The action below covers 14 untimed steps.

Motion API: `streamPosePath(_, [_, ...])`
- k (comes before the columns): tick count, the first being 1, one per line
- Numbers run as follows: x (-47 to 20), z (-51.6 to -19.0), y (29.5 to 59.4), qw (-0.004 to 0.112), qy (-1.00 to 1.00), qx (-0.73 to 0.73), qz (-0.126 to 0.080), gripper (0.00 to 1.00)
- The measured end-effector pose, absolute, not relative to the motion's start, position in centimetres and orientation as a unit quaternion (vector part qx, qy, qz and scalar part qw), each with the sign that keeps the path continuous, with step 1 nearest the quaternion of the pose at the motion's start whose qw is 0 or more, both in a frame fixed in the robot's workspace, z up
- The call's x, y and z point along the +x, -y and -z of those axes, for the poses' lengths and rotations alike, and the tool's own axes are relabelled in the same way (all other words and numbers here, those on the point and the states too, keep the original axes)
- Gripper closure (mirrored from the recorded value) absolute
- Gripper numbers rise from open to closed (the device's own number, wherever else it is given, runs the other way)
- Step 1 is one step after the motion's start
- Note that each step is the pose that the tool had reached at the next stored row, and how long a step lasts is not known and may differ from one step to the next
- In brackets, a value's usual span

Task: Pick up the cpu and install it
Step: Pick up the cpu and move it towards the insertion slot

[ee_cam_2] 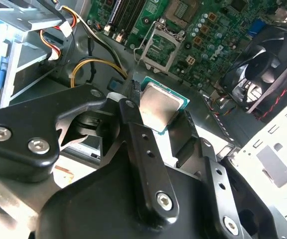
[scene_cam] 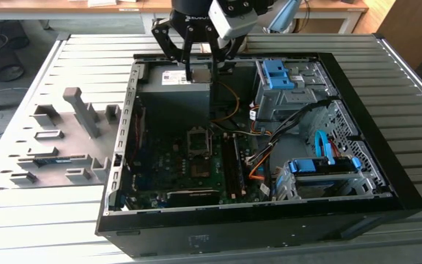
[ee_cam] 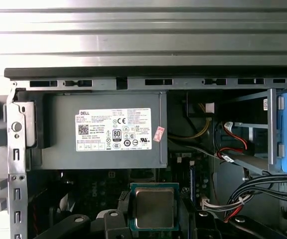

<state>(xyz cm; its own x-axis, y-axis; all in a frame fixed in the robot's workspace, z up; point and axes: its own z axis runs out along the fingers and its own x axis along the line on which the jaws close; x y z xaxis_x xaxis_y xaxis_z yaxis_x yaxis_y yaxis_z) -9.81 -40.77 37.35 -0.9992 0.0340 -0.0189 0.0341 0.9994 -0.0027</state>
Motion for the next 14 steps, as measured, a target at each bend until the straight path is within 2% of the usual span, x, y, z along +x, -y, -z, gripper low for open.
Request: streamPosePath(14, [-9.52, -36.67, 40.77, 0.009, -1.000, 0.017, 0.002, 0.53])
